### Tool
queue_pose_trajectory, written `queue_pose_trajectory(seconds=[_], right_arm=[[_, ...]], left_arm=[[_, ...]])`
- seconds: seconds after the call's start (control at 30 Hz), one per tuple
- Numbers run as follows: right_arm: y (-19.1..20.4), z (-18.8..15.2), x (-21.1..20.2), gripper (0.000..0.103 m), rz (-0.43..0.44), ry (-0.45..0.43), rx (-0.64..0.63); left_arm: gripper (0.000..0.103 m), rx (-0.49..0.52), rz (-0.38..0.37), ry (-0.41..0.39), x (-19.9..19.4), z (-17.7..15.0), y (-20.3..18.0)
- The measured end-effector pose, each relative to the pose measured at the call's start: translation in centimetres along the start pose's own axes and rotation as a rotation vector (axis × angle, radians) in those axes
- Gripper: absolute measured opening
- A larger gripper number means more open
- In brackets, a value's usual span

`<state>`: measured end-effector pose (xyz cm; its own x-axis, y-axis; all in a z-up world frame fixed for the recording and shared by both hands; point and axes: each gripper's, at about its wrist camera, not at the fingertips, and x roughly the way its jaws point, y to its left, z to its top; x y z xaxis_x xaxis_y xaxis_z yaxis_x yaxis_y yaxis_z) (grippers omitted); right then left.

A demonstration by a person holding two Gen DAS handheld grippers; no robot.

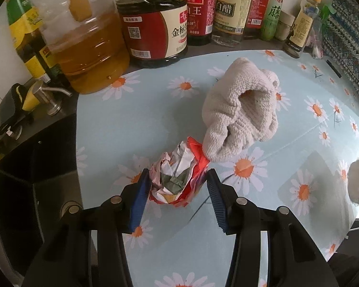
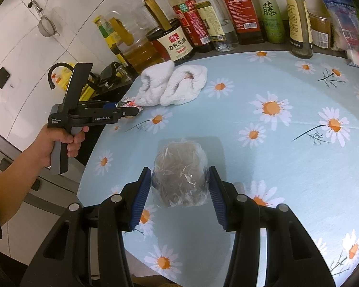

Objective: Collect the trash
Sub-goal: 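Lower both tools over the wastebasket and open them to drop bag and wrapper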

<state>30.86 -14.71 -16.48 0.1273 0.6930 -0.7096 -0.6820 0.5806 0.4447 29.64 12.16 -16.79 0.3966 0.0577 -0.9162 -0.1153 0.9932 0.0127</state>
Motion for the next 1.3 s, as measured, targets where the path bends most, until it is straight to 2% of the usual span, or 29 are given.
queue_pose_trajectory(seconds=[0.4,0.7,1.03,1.13,1.3], right_arm=[[2.9,-0.9,-0.6,0.049,0.000,-0.015,-0.025],[5.6,-3.0,-1.2,0.049,-0.001,-0.016,-0.047],[8.4,-5.2,-1.3,0.049,0.000,-0.017,-0.042],[9.6,-5.9,-1.5,0.049,-0.008,-0.025,-0.046],[11.6,-7.4,-1.3,0.049,-0.016,-0.020,-0.046]], left_arm=[[0.046,-0.072,-0.029,-0.039,-4.0,-4.3,0.6],[0.046,-0.102,-0.075,-0.063,-7.2,-9.6,-1.0],[0.046,-0.144,-0.124,-0.125,-11.0,-15.7,-2.9],[0.046,-0.167,-0.170,-0.146,-12.0,-17.5,-3.4],[0.046,-0.186,-0.184,-0.141,-12.9,-19.8,-3.7]])
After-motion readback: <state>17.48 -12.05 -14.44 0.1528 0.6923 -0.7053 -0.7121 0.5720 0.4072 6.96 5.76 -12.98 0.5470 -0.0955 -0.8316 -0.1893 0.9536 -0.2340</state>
